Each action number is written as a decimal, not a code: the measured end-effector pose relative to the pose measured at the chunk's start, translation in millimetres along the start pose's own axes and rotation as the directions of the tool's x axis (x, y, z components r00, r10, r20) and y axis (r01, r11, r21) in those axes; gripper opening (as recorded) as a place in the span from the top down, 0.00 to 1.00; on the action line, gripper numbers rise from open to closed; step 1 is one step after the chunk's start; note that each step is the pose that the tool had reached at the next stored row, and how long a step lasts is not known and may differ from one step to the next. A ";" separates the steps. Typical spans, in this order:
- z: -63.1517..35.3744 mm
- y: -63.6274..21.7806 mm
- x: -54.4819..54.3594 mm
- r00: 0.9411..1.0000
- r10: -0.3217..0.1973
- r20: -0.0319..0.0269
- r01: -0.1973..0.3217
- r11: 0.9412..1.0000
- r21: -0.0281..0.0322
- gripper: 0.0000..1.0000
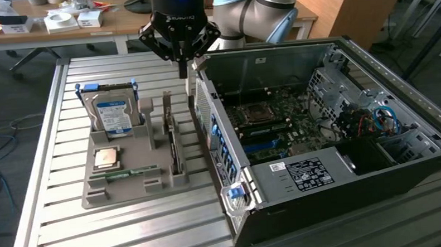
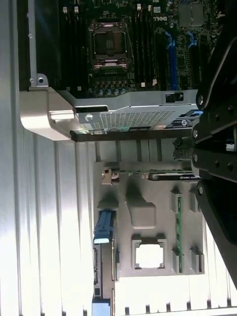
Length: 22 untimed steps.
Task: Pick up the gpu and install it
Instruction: 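Reach for the gpu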
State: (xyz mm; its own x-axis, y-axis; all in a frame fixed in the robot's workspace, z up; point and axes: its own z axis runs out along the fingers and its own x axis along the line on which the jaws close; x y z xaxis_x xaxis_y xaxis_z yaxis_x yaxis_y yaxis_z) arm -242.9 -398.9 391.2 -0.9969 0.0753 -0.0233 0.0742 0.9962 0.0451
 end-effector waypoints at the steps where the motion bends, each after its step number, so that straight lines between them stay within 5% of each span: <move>1: 0.0 -0.2 2.0 1.000 0.000 0.000 0.000 1.000 0.000 0.89; 22: 0.8 -3.0 40.0 1.000 0.000 0.000 0.000 1.000 0.000 0.89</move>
State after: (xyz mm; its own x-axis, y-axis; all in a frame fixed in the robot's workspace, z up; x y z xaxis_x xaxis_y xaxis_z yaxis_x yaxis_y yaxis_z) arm -283.0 -398.8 389.3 -0.9969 0.0756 -0.0234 0.0745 0.9962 0.0452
